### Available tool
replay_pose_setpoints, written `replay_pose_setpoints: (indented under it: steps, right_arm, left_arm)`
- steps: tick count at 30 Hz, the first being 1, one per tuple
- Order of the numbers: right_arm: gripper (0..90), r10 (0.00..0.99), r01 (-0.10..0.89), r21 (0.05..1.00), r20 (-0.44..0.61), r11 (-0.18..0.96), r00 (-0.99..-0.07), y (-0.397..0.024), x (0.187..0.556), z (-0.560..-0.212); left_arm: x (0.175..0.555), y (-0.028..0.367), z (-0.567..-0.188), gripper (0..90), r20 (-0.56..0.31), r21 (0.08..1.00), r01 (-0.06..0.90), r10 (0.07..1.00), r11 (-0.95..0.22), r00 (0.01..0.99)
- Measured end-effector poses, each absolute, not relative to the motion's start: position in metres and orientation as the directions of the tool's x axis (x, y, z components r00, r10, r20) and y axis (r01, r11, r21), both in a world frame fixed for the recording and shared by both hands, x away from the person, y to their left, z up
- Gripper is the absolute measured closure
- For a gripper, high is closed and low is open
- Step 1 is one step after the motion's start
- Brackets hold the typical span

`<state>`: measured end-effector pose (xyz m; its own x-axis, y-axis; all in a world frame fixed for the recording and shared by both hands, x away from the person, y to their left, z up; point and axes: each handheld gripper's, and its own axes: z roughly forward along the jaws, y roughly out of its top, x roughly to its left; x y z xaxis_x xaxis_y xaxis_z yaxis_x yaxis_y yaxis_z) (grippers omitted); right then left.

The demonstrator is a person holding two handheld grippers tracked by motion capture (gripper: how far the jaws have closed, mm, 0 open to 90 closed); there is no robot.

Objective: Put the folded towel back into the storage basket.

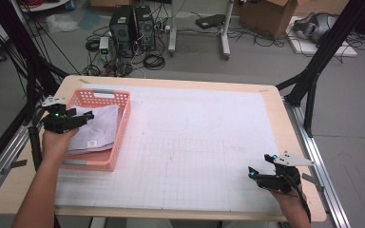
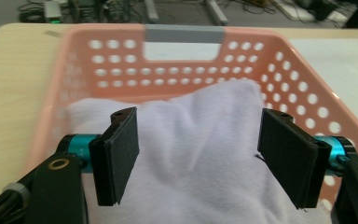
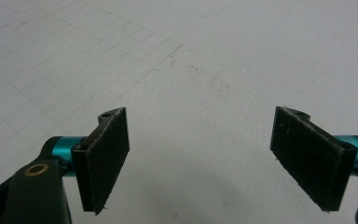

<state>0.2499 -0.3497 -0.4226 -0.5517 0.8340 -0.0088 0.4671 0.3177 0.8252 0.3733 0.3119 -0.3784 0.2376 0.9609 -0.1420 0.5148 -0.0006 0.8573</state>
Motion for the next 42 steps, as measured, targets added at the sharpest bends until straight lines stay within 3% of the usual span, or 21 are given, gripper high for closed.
replay_pose_setpoints:
  steps: [3,6,9,13,17,22,42]
  right_arm:
    - [18.6,0.832,0.466,0.824,-0.010,0.321,-0.554,-0.349,0.250,-0.423]
    - [18.6,0.833,0.466,0.825,-0.010,0.320,-0.554,-0.349,0.250,-0.423]
    - [18.6,0.837,0.463,0.833,0.000,0.303,-0.547,-0.351,0.249,-0.421]
    - [18.6,0.844,0.458,0.842,0.004,0.286,-0.536,-0.352,0.248,-0.420]
    - [18.6,0.847,0.453,0.848,0.009,0.276,-0.532,-0.354,0.248,-0.420]
    - [18.6,0.842,0.457,0.845,0.016,0.277,-0.539,-0.354,0.250,-0.422]
    - [18.6,0.829,0.418,0.872,0.026,0.254,-0.558,-0.353,0.246,-0.418]
  left_arm:
    - [0.370,0.319,-0.378,31.2,-0.151,0.846,0.532,0.963,0.008,0.225]
    - [0.362,0.319,-0.374,31.3,-0.176,0.883,0.469,0.949,0.035,0.260]
    - [0.351,0.312,-0.370,26.8,-0.189,0.923,0.381,0.931,0.060,0.311]
    - [0.342,0.305,-0.365,18.7,-0.202,0.938,0.337,0.923,0.086,0.327]
    - [0.328,0.289,-0.359,18.7,-0.220,0.952,0.284,0.902,0.116,0.372]
    - [0.312,0.256,-0.349,19.0,-0.179,0.972,0.219,0.870,0.084,0.460]
    - [0.287,0.155,-0.373,20.6,-0.107,0.986,0.168,0.721,-0.014,0.684]
